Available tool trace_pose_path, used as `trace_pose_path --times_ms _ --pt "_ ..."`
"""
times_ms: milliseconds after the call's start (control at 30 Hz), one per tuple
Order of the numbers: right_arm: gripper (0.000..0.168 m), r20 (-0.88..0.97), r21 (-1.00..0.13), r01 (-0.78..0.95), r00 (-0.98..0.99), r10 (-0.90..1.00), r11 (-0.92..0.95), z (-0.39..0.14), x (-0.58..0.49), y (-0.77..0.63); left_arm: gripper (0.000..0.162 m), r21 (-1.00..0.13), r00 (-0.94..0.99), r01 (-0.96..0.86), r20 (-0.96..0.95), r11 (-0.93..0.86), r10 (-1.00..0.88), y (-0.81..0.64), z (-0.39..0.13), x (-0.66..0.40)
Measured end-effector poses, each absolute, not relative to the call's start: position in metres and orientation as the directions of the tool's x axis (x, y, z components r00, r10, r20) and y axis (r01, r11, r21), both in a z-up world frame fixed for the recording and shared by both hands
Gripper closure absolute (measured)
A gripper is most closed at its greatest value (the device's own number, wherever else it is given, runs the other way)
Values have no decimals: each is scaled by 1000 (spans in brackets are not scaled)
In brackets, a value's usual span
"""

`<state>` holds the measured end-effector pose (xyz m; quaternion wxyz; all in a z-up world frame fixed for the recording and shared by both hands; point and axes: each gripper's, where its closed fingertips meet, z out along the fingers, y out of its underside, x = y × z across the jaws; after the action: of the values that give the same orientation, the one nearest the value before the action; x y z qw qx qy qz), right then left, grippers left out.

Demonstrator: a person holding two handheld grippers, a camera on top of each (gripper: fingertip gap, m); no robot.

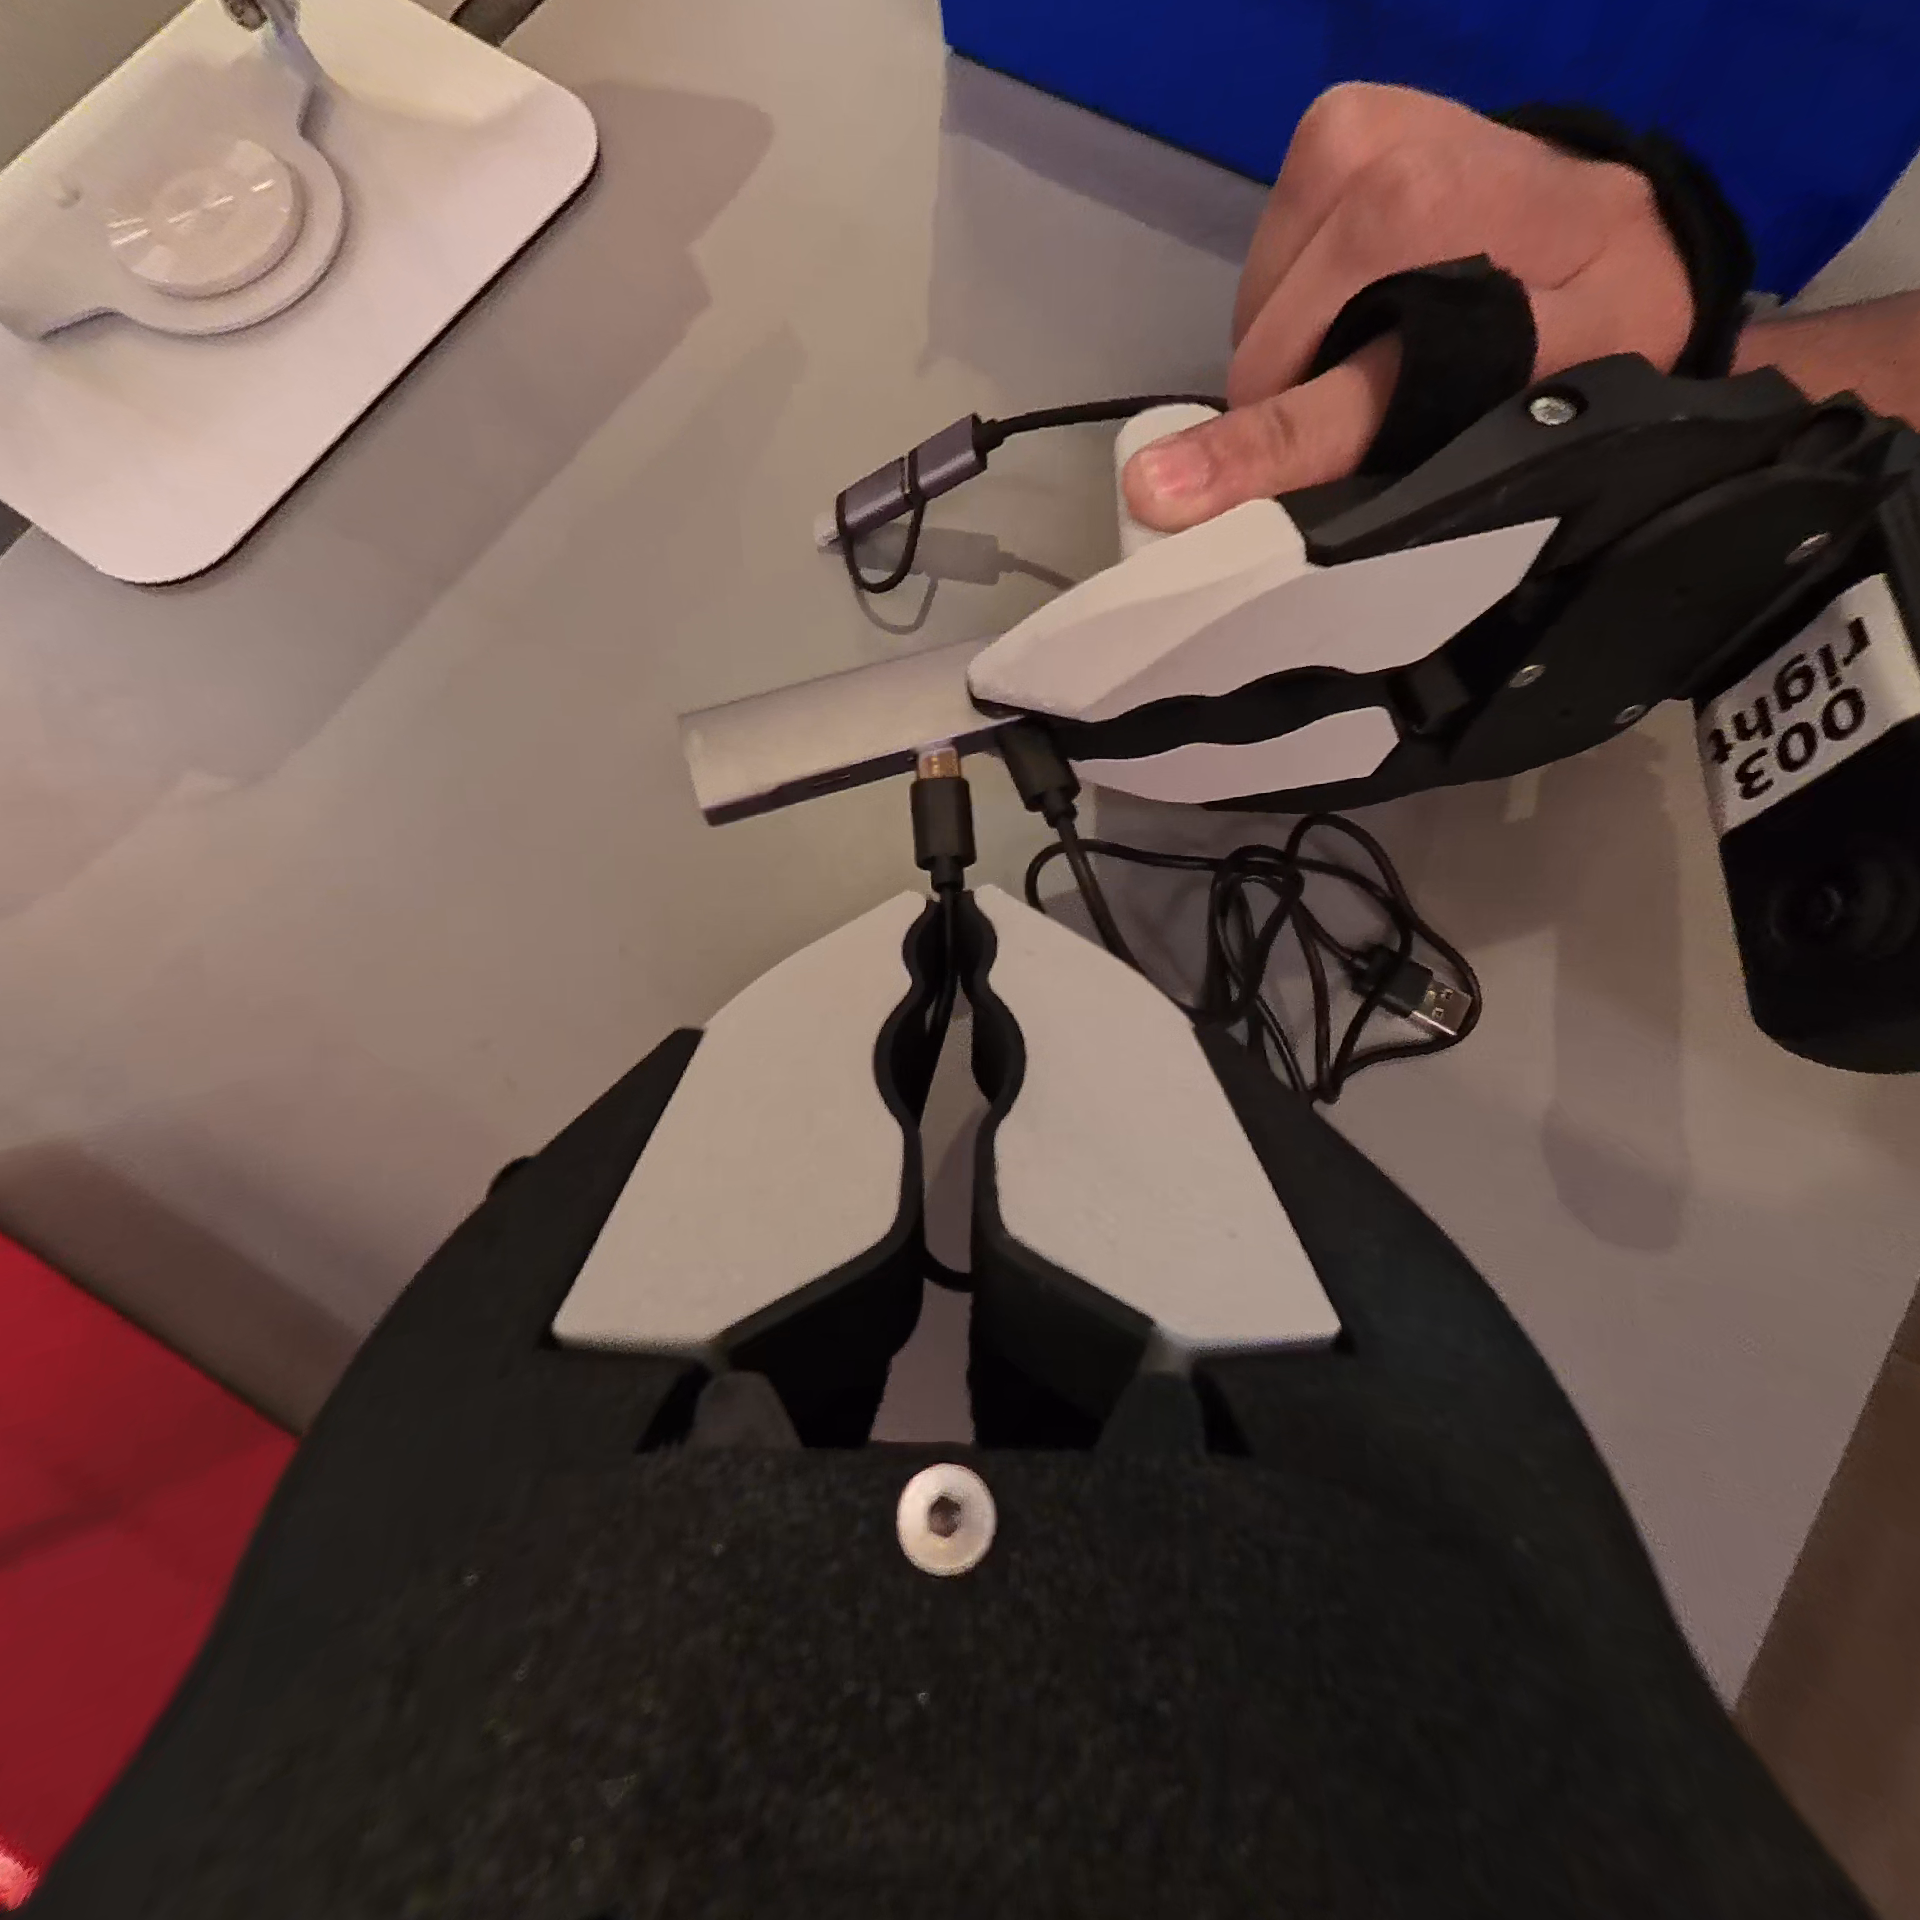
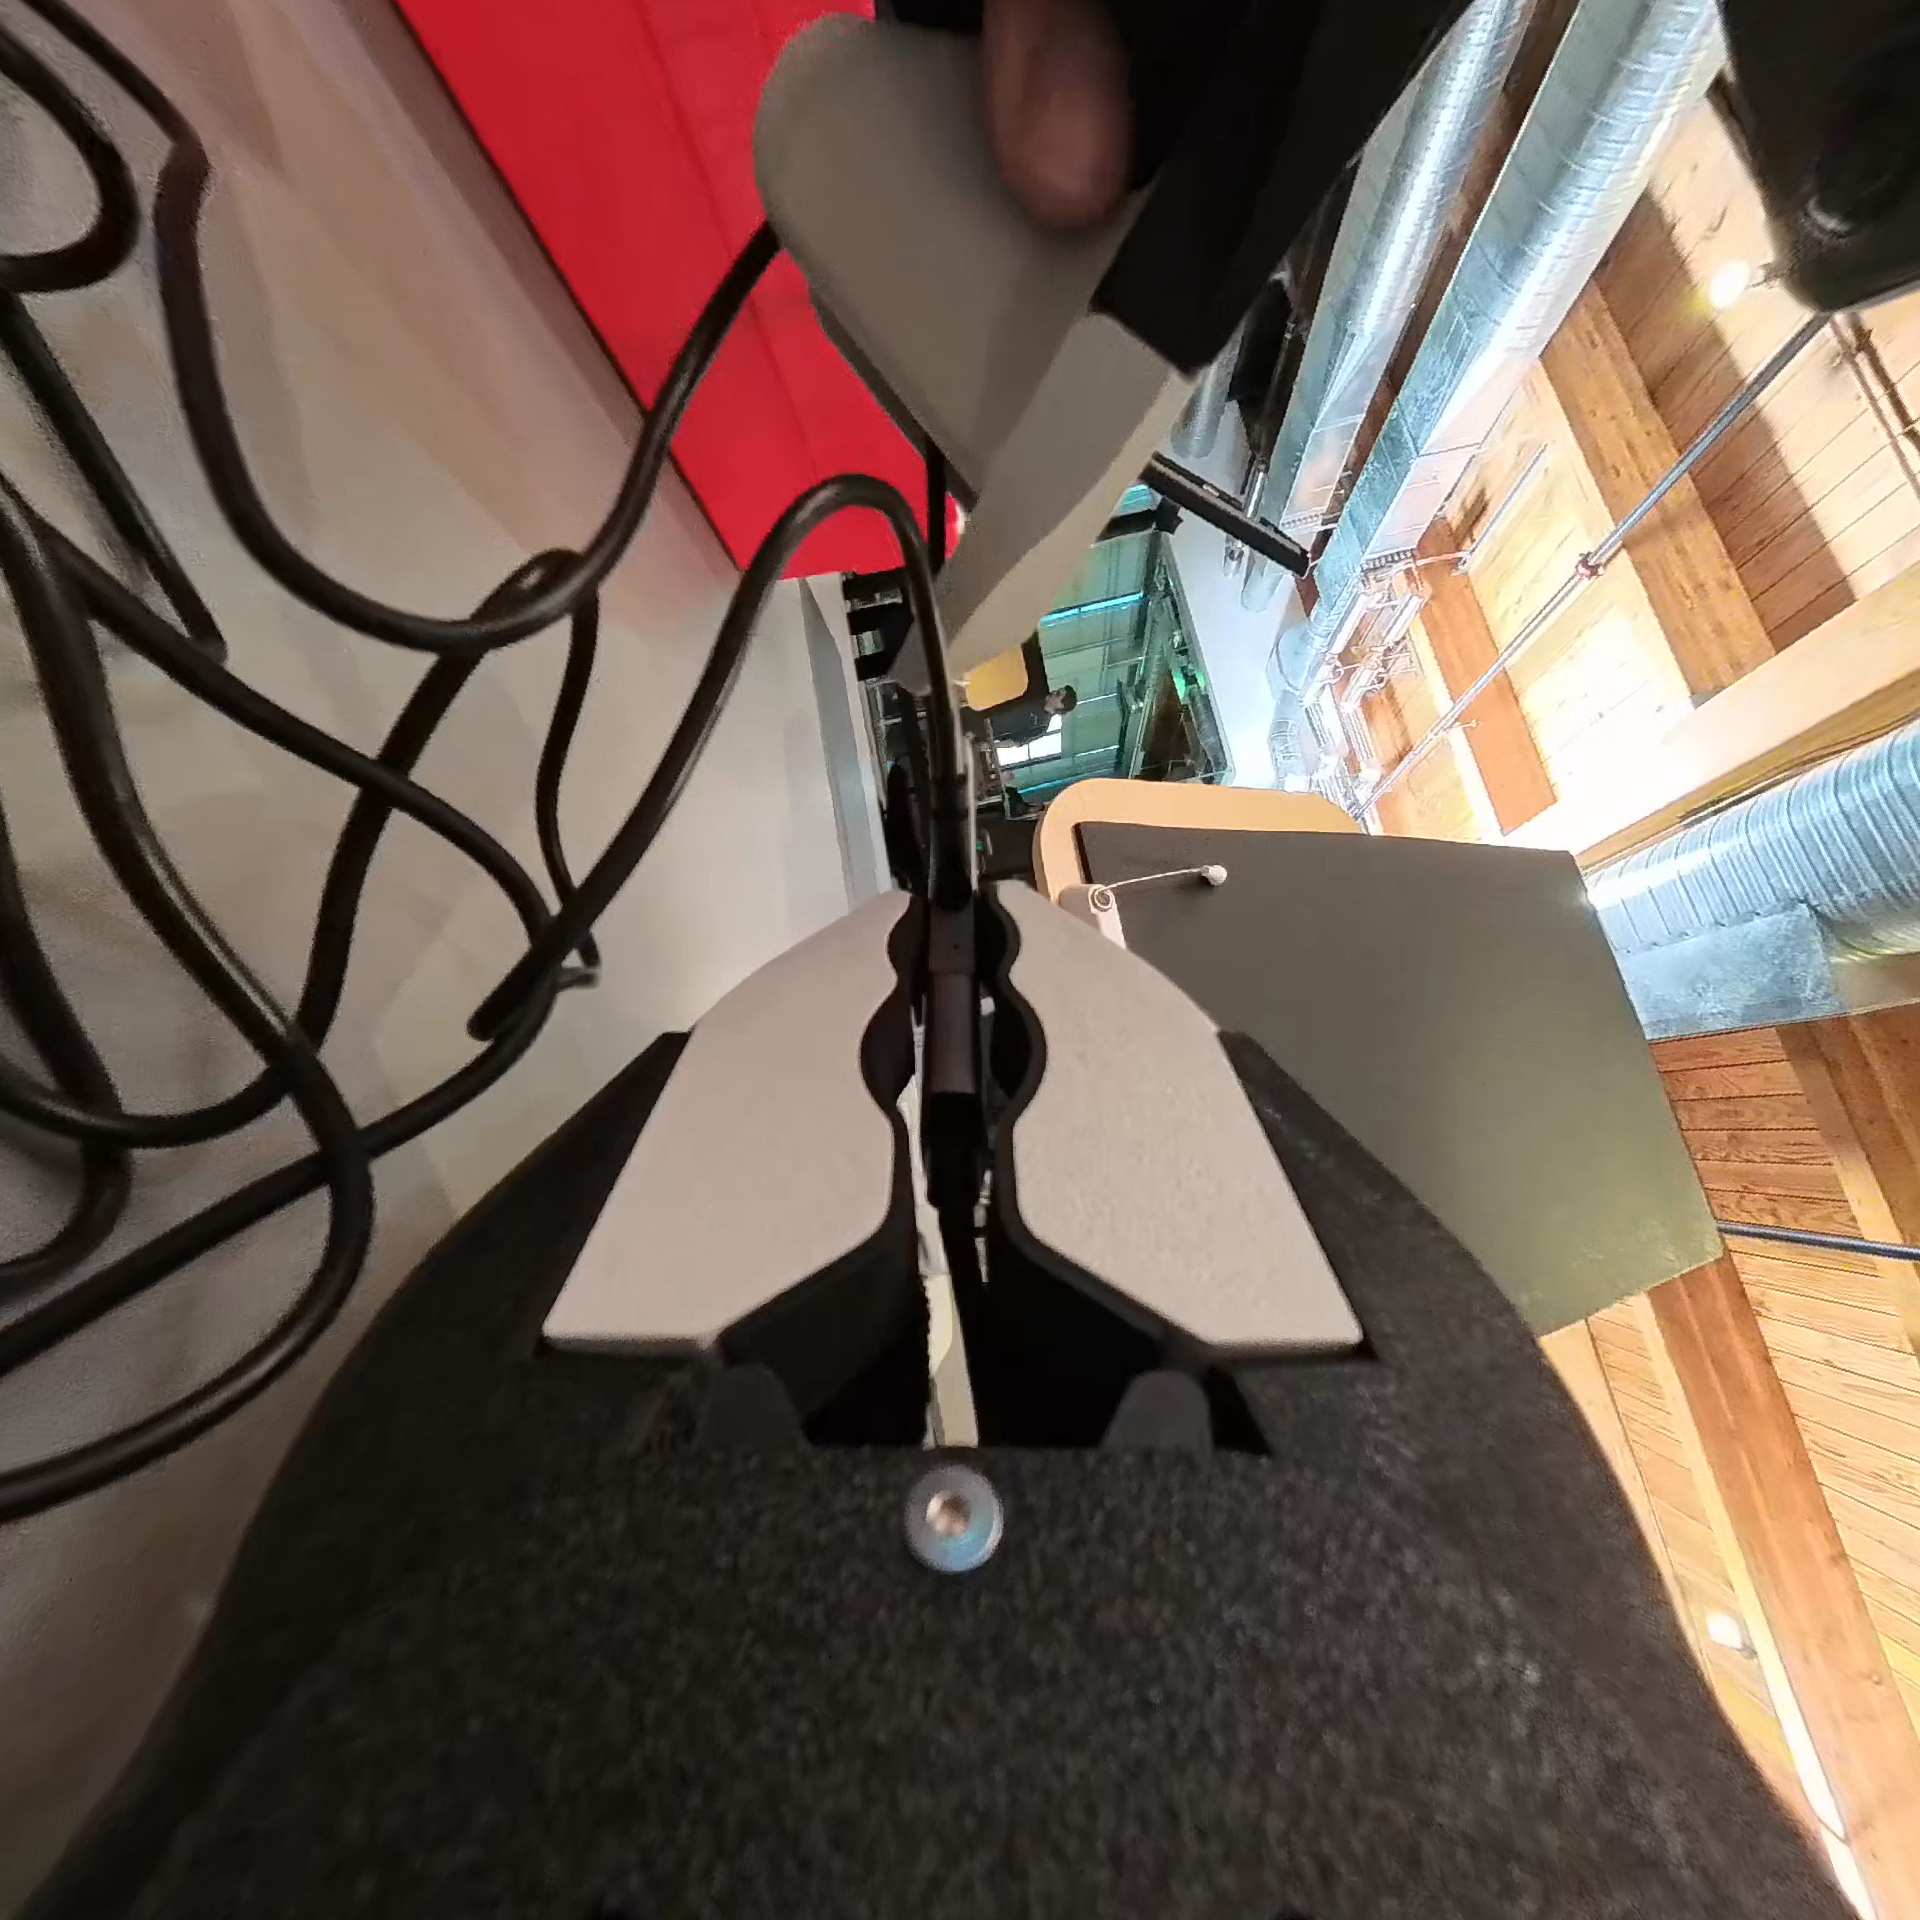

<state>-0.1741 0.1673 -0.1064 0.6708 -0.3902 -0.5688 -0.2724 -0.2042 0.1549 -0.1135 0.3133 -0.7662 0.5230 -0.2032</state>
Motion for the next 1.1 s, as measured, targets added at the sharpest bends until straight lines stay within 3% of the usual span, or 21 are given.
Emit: trace_pose_path --times_ms 300,733,933,1100 --pt "159 978 -206 817 188 89 539 -111 -175 168 159 -671 415 -687 -49 -278 -908 162 -119 -209" --pt "159 962 -271 793 247 118 546 -105 -171 169 160 -753 386 -603 14 -263 -922 156 -110 -194" --pt "159 967 -245 785 238 89 569 -101 -171 167 158 -781 374 -505 185 -367 -909 153 -107 -194" --pt "159 961 -259 761 266 77 595 -95 -171 163 136 -763 340 -322 459 -560 -821 157 -94 -198"
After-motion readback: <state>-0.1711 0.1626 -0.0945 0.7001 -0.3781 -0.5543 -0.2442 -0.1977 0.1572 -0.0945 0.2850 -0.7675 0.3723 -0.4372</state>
